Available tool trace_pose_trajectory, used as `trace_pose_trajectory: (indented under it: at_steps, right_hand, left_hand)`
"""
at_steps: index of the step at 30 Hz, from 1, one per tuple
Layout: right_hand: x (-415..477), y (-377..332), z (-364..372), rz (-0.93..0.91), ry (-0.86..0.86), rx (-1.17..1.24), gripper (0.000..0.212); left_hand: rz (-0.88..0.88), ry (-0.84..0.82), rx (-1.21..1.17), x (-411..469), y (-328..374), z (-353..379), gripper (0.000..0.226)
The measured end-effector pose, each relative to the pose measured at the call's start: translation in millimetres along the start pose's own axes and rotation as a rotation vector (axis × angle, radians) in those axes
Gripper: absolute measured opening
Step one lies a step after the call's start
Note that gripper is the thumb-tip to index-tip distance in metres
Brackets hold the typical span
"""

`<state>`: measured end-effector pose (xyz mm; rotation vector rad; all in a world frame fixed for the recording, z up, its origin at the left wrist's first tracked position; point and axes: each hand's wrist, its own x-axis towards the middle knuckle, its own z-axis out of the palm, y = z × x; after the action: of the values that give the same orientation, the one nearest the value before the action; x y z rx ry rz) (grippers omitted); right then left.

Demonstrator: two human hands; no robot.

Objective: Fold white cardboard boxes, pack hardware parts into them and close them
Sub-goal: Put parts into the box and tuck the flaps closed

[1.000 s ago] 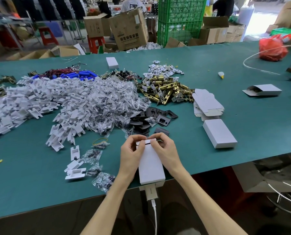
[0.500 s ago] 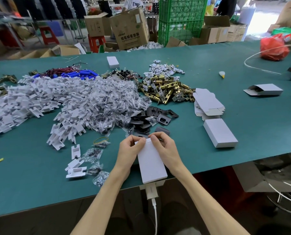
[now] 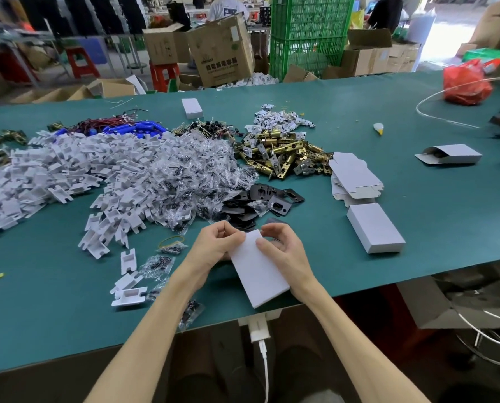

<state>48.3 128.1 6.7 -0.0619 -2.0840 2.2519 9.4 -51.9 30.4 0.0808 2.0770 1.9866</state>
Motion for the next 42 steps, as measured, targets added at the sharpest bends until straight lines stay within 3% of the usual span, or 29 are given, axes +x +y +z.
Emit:
trace_pose_trajectory:
  at_steps: [5,14,20,25,32,42]
  right_hand:
    - [-1.0,-1.3,-1.9,0.031,0.014,-0.029,0.021]
    - [-1.2,-0.1,-3.0,0.038,0.04,0.001,0.019]
    - [-1.5,-0.6,-2.6,0.047,0.064,0.009,0.035]
    - [0.4,4.2,-3.4,0.026,0.084,-0.026,0.017]
    - [0.5,4.7,-1.3,0.002,0.134,0.004,0.016]
    - [-0.3,2.8,-0.5,-0.017,0.138,-0.006,0.01]
  left_hand:
    - [-0.01,-0.083,0.085,5.7,10.3,-10.3,0.011]
    - [0.019,-0.036,0.075,1.0,9.1,-6.2,0.013]
    - [-0.032,-0.033,-0.05,-7.7,1.3,-0.2,0.016]
    - [-0.036,-0.002,-0.081,-10.0,-1.5,1.5,0.017]
    - [0.01,-0.114,-0.086,-13.5,-5.3,2.2,0.02]
    - [0.042,0.127,-0.231,-19.0,-25.0,29.6,0.013]
